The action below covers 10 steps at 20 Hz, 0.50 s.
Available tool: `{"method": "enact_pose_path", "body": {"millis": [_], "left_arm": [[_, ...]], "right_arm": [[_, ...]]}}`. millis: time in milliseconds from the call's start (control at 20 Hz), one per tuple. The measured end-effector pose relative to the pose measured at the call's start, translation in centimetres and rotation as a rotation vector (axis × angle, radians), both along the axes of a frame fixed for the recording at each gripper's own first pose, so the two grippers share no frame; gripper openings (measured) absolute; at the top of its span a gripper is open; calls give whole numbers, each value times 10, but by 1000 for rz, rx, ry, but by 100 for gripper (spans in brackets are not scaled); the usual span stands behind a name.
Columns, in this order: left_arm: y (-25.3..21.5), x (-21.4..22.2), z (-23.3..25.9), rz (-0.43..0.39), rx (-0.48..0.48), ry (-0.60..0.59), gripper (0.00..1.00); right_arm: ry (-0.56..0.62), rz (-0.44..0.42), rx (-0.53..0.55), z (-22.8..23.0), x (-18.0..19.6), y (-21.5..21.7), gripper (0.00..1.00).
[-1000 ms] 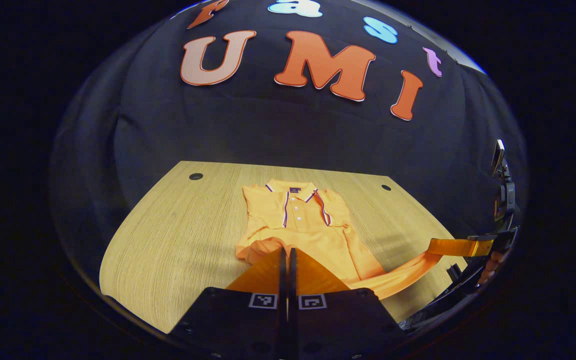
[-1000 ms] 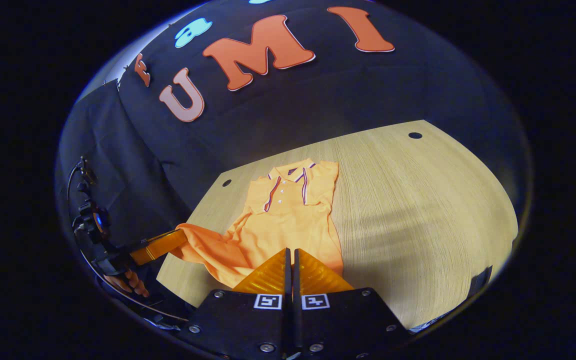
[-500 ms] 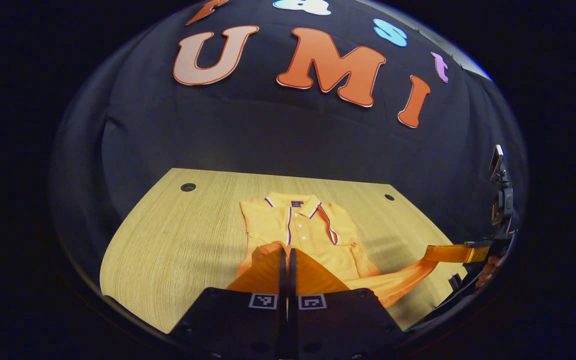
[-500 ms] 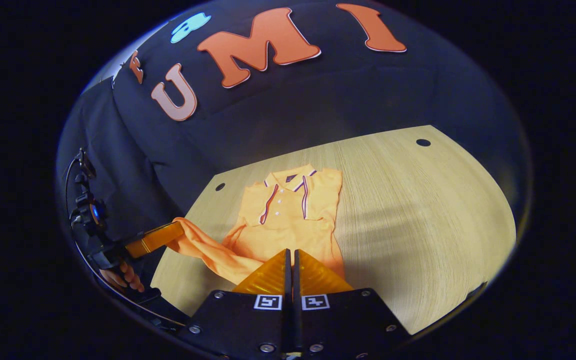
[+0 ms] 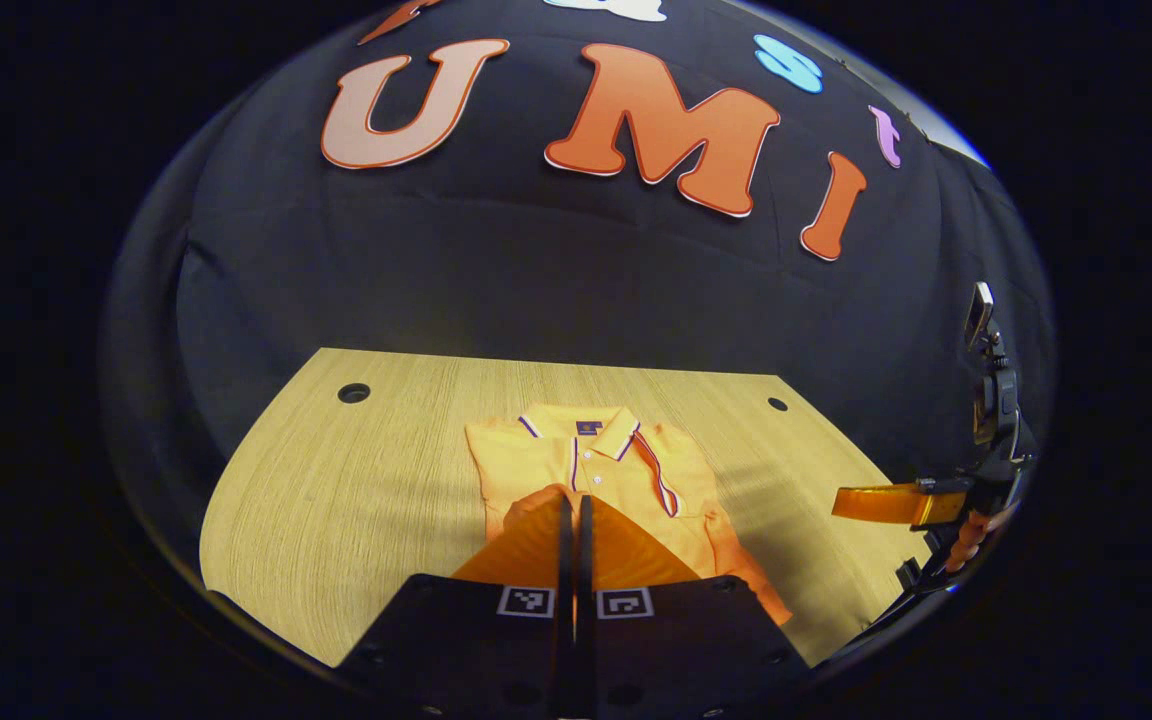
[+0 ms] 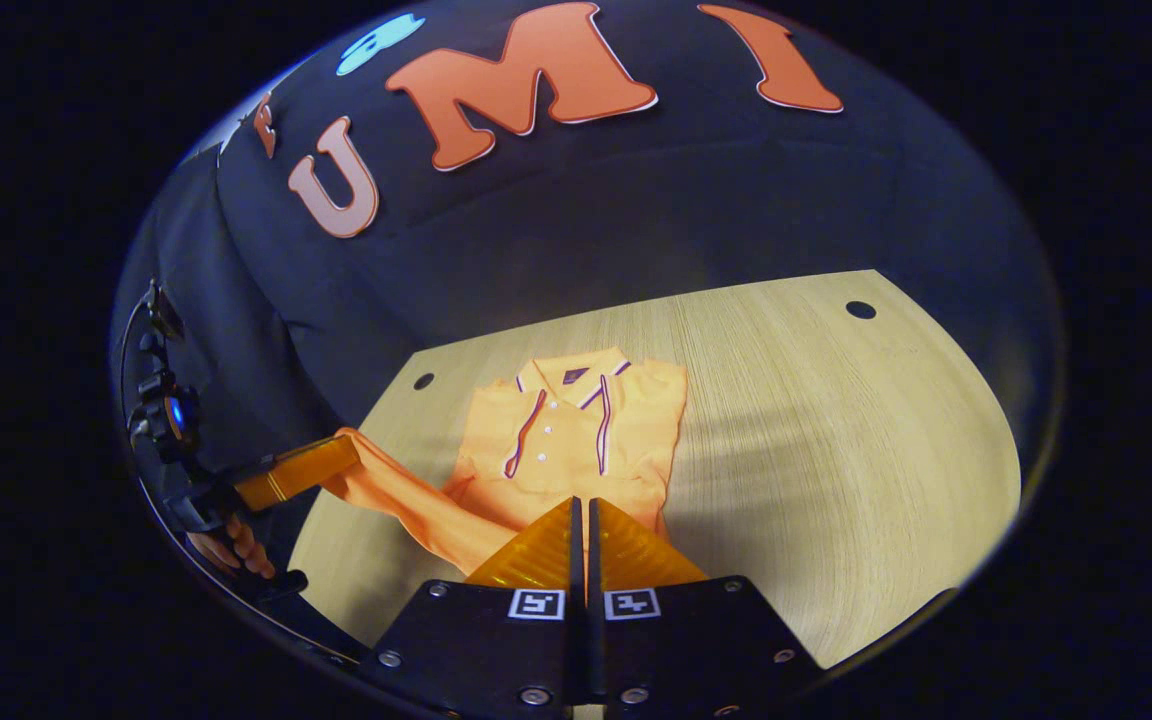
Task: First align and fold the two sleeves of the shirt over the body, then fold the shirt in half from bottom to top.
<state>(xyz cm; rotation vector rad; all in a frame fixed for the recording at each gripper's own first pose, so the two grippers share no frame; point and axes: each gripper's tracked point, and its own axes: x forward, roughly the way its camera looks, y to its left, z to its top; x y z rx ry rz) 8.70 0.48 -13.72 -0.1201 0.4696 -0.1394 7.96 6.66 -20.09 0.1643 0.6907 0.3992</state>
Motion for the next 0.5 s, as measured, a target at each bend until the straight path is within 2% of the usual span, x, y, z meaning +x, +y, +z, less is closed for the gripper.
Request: {"method": "enact_pose_path", "body": {"millis": [150, 300, 400, 500], "left_arm": [[3, -4, -10, 6, 6, 17, 1], [6, -6, -15, 15, 3, 29, 1], [9, -7, -21, 18, 9, 40, 1], [10, -7, -24, 20, 11, 47, 1]], "right_arm": [[118, 36, -45, -50, -30, 0, 1], [163, 49, -105, -80, -38, 1, 36], [156, 43, -131, -90, -35, 1, 45], [163, 51, -137, -95, -32, 4, 61]]}}
